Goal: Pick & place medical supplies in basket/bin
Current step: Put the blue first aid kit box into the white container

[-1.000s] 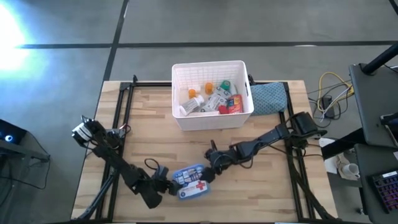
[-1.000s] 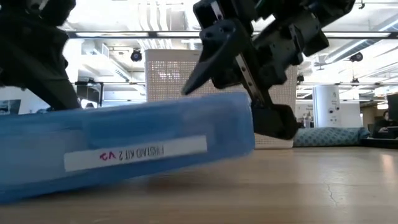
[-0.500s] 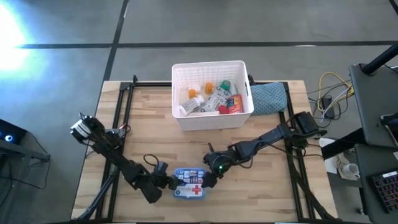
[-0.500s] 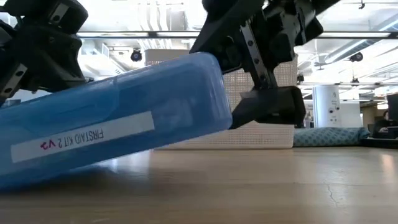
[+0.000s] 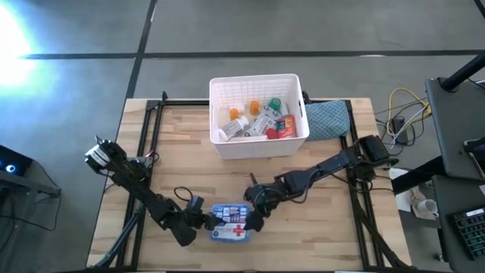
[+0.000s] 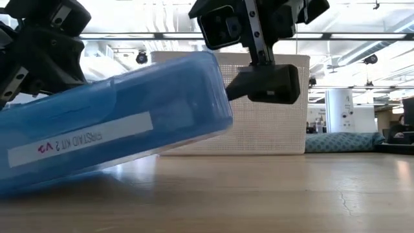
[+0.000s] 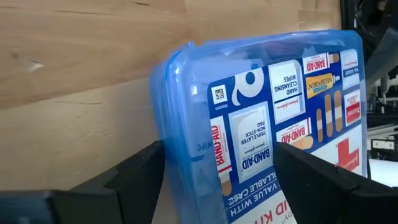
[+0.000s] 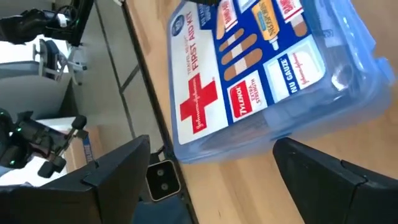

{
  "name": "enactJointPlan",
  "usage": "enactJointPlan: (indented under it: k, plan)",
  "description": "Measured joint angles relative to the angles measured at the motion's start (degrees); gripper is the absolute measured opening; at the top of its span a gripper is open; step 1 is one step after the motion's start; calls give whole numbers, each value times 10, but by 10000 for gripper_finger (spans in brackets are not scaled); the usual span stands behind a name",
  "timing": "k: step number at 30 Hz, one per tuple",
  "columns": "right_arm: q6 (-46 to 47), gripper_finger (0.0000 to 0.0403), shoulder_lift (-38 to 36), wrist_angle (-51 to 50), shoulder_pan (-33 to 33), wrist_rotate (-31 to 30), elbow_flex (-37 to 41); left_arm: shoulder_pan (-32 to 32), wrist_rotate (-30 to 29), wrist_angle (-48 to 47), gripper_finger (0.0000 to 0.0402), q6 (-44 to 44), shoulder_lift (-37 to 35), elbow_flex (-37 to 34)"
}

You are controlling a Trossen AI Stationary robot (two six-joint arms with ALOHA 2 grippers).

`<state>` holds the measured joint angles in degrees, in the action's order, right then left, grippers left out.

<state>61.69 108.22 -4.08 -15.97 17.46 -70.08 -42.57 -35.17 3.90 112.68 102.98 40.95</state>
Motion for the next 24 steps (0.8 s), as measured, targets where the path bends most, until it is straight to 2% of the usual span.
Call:
enactJointPlan:
  k: [4, 9, 12, 15, 20, 24]
  plan:
    - [-14, 329, 0, -39, 3, -26, 0, 0, 6, 0, 271, -1, 1, -1]
    - [-48, 329, -4, -147, 6, -77, -3, 1, 11, 0, 270, -4, 2, -1]
    - [-50, 329, -3, -167, 9, -76, 7, 1, 12, 0, 270, -4, 2, -1]
    - [-19, 329, -3, -120, 22, -71, 37, 1, 11, -3, 270, -3, 2, -1]
    - [77, 329, -2, 43, 41, -45, 120, 0, 13, -2, 270, -2, 2, -1]
    - [129, 329, -5, 107, 44, -46, 171, 0, 21, -3, 271, -2, 2, 1]
